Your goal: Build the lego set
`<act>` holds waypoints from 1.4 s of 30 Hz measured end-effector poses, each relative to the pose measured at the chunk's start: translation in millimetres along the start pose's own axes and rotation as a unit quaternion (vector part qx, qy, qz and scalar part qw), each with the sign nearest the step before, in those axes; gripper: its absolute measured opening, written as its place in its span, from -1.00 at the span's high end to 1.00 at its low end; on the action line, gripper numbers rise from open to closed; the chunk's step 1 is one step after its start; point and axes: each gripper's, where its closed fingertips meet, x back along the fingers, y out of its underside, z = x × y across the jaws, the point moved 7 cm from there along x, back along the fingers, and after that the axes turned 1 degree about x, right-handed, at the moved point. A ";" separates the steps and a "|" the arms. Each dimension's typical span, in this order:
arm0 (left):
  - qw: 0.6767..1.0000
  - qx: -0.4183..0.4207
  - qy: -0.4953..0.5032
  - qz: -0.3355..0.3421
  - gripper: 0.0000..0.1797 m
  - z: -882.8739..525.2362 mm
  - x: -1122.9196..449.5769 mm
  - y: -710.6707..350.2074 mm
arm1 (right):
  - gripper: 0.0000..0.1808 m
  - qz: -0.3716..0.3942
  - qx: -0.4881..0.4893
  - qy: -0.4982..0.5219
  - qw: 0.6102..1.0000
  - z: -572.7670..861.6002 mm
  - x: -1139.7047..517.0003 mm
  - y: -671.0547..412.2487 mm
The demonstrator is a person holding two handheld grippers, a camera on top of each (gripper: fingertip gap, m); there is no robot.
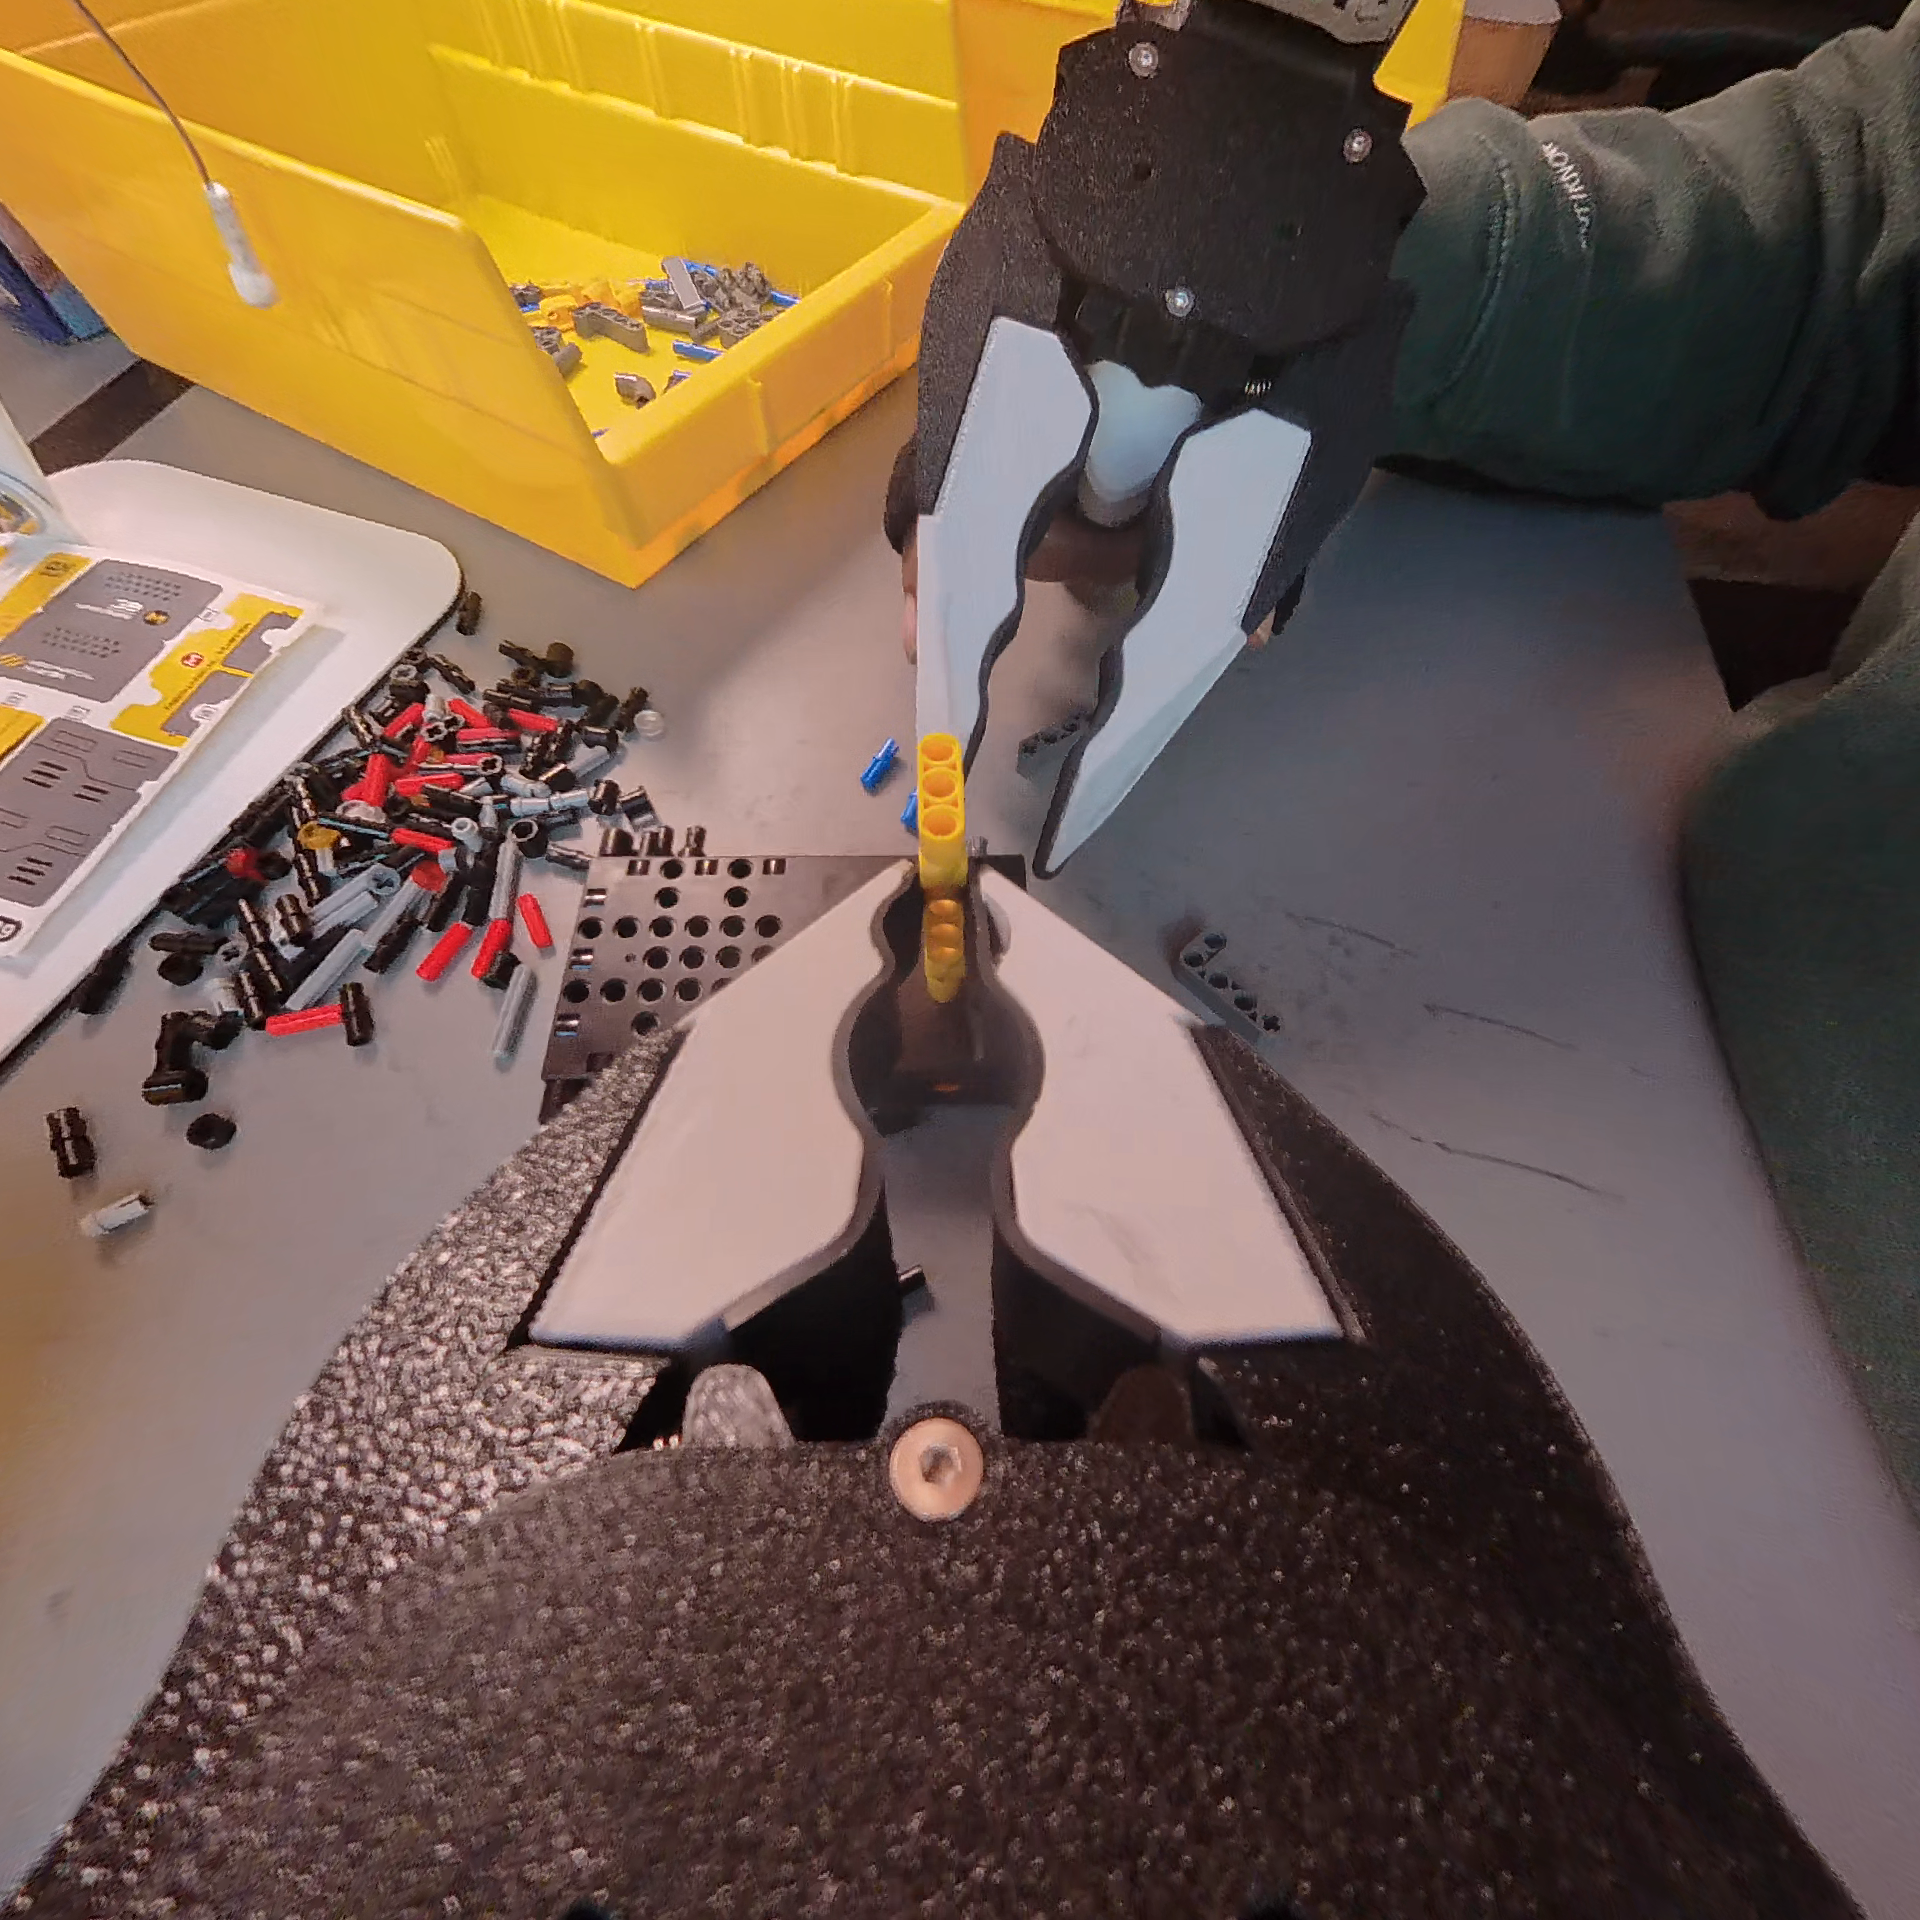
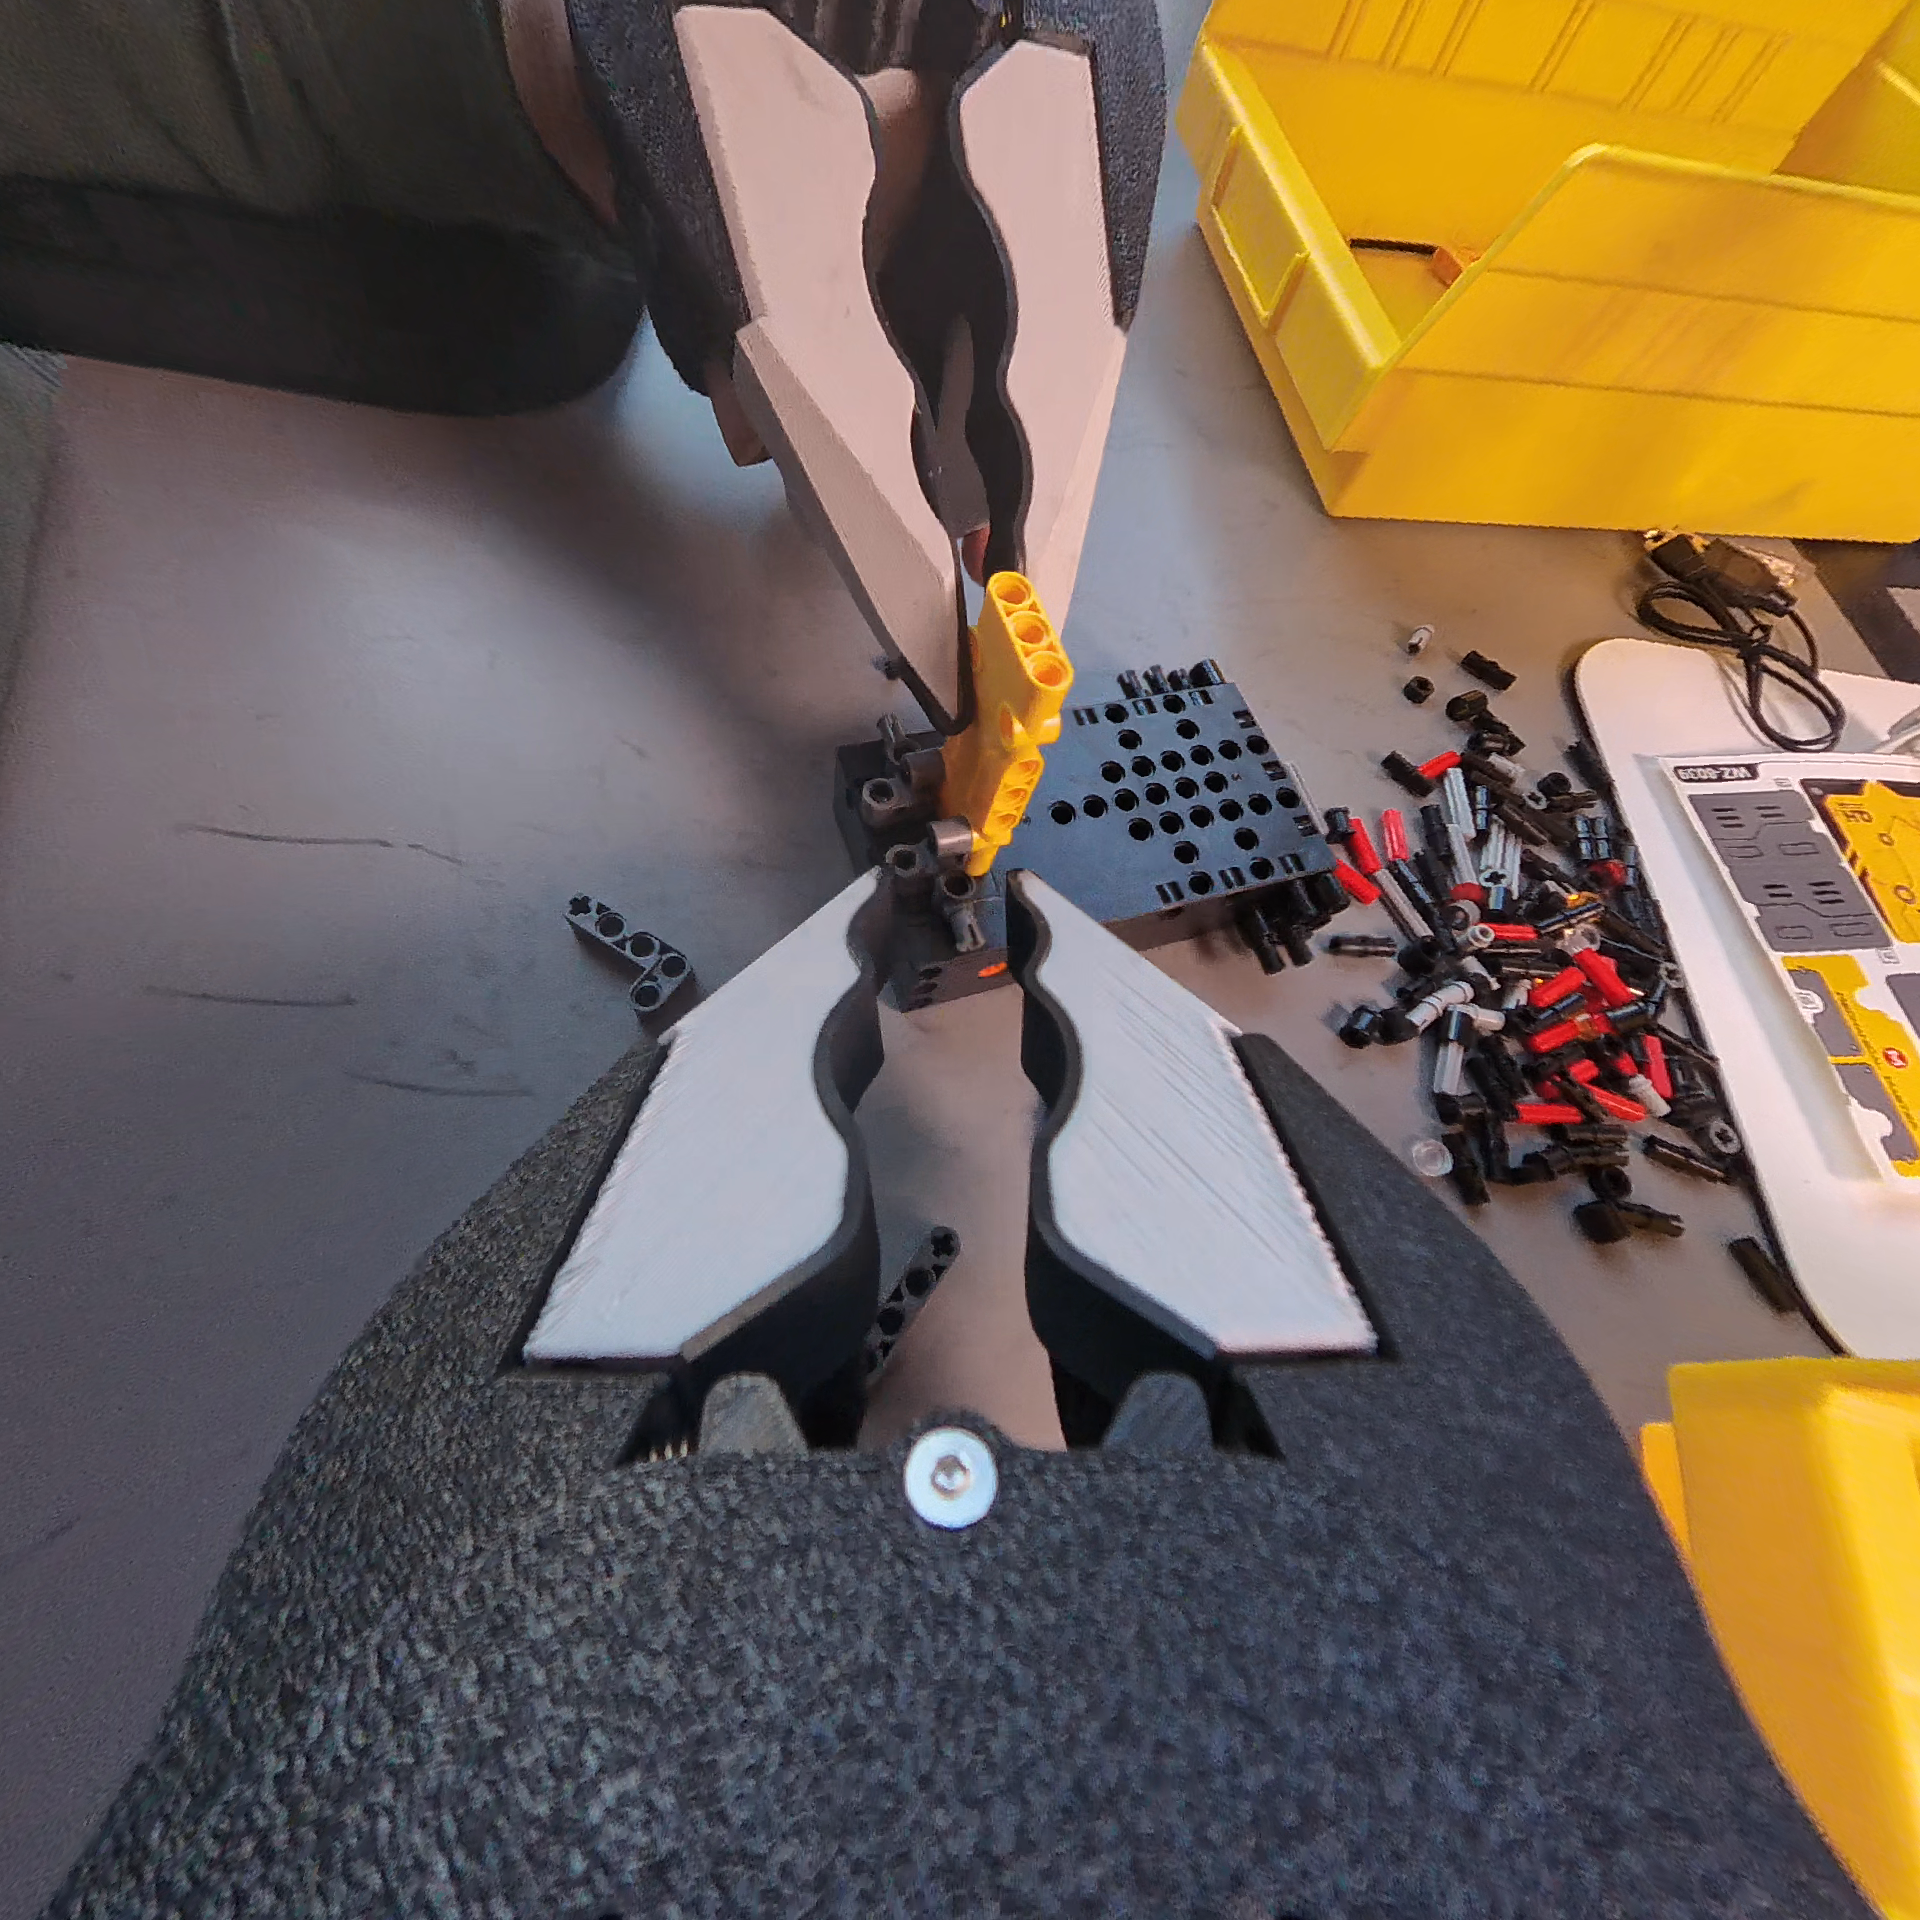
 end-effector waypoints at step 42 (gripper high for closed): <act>0.911 0.090 -0.316 0.249 0.44 -57.2 90.1 -1.4 | 0.82 0.121 -0.080 0.153 0.977 44.5 32.9 -2.9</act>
